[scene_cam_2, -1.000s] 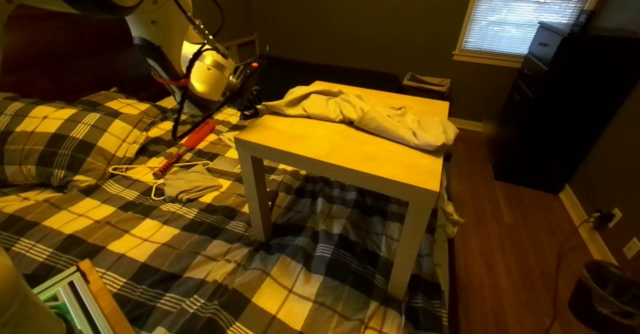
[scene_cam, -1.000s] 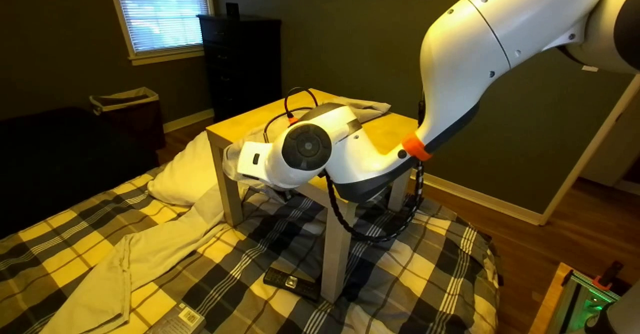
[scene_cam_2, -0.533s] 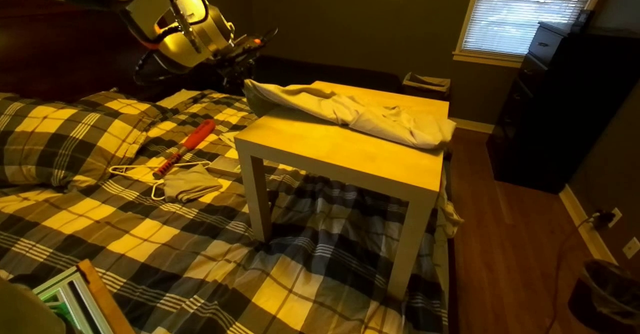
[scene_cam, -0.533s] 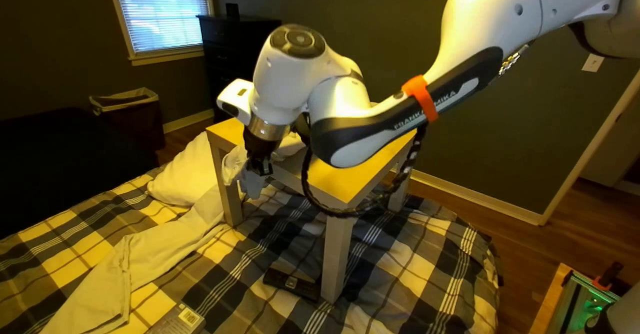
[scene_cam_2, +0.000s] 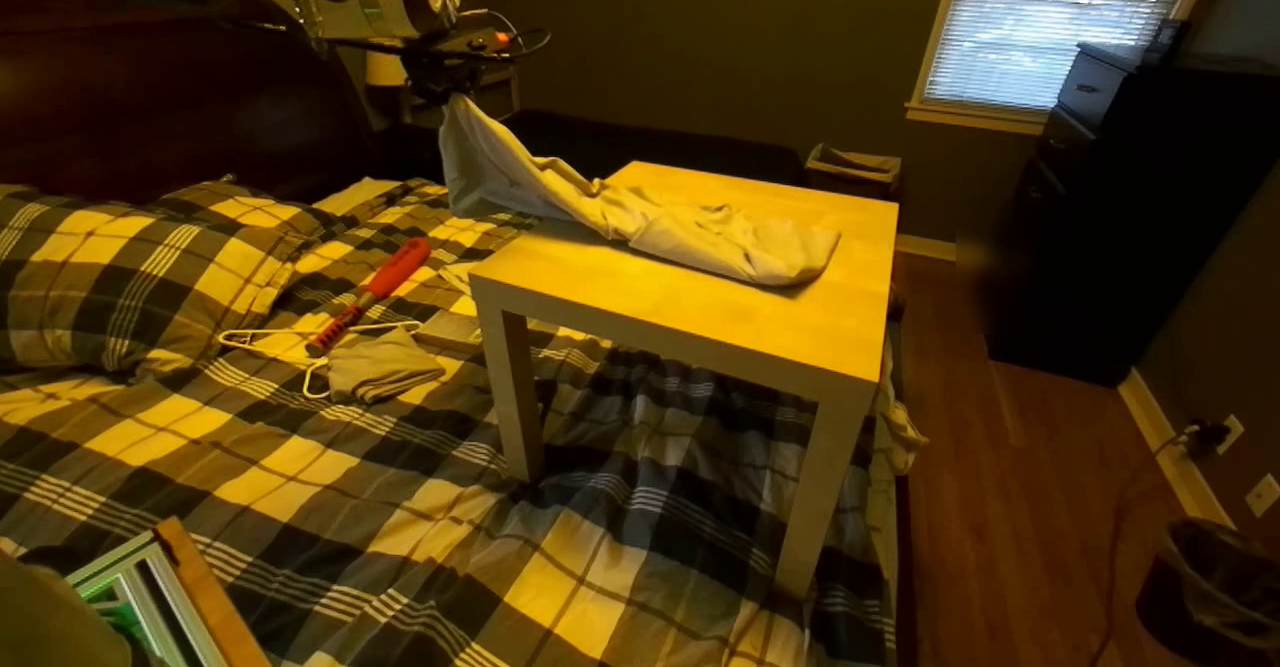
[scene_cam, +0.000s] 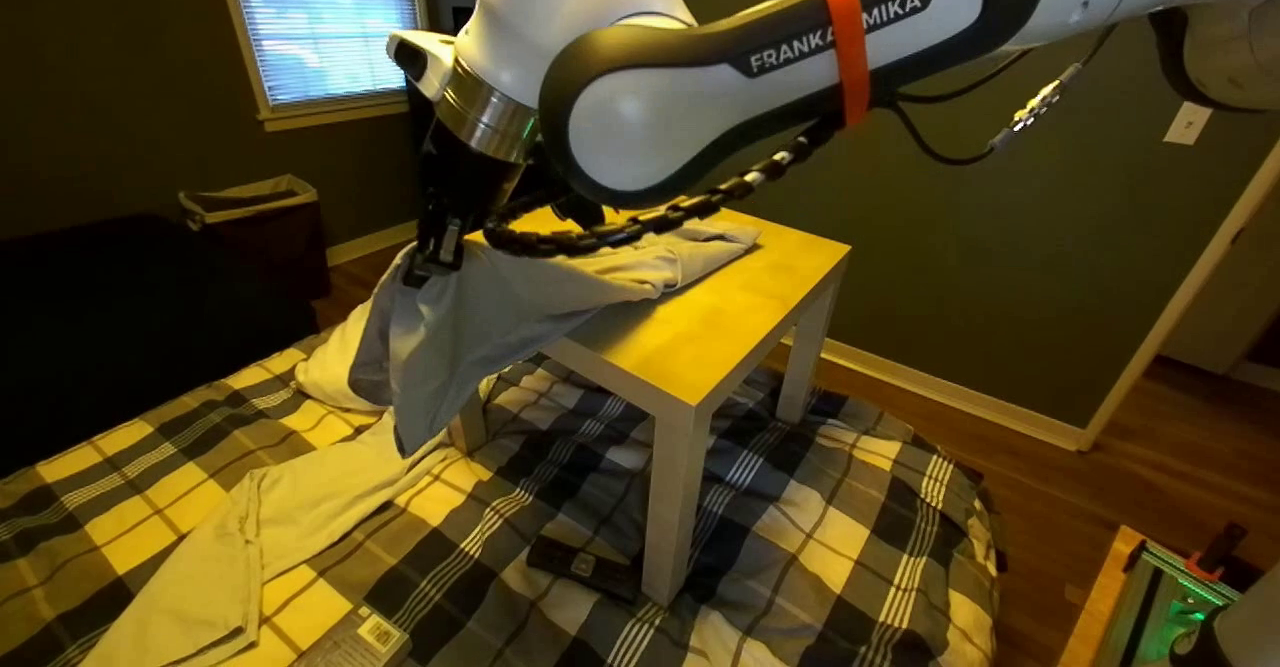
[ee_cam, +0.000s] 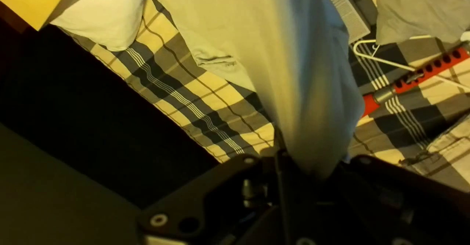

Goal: Fold the cloth on the table

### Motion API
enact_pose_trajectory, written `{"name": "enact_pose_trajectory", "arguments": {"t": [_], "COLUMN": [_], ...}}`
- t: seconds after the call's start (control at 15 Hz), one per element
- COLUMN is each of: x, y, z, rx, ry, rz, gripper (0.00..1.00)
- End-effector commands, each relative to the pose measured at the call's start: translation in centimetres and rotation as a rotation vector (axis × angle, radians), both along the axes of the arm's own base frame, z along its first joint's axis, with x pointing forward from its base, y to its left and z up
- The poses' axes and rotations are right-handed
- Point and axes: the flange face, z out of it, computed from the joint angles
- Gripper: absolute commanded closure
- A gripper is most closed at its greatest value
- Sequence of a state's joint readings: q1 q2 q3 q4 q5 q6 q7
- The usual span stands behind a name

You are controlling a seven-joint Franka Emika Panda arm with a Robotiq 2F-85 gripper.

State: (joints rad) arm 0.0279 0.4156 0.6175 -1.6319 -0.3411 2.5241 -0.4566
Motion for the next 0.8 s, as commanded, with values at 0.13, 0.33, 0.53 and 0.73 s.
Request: {"name": "enact_pose_trajectory", "arguments": {"t": [0.13, 0.33, 0.53, 0.73], "x": [4.2, 5.7, 6.2, 7.4], "y": [-6.8, -12.6, -18.4, -19.4], "z": [4.1, 7.0, 9.2, 9.8], "rx": [0.232, 0.355, 0.461, 0.474], "ry": [-0.003, -0.048, -0.103, -0.137], "rz": [-0.210, -0.342, -0.487, -0.482], "gripper": [0.99, 0.99, 0.99, 0.98]}}
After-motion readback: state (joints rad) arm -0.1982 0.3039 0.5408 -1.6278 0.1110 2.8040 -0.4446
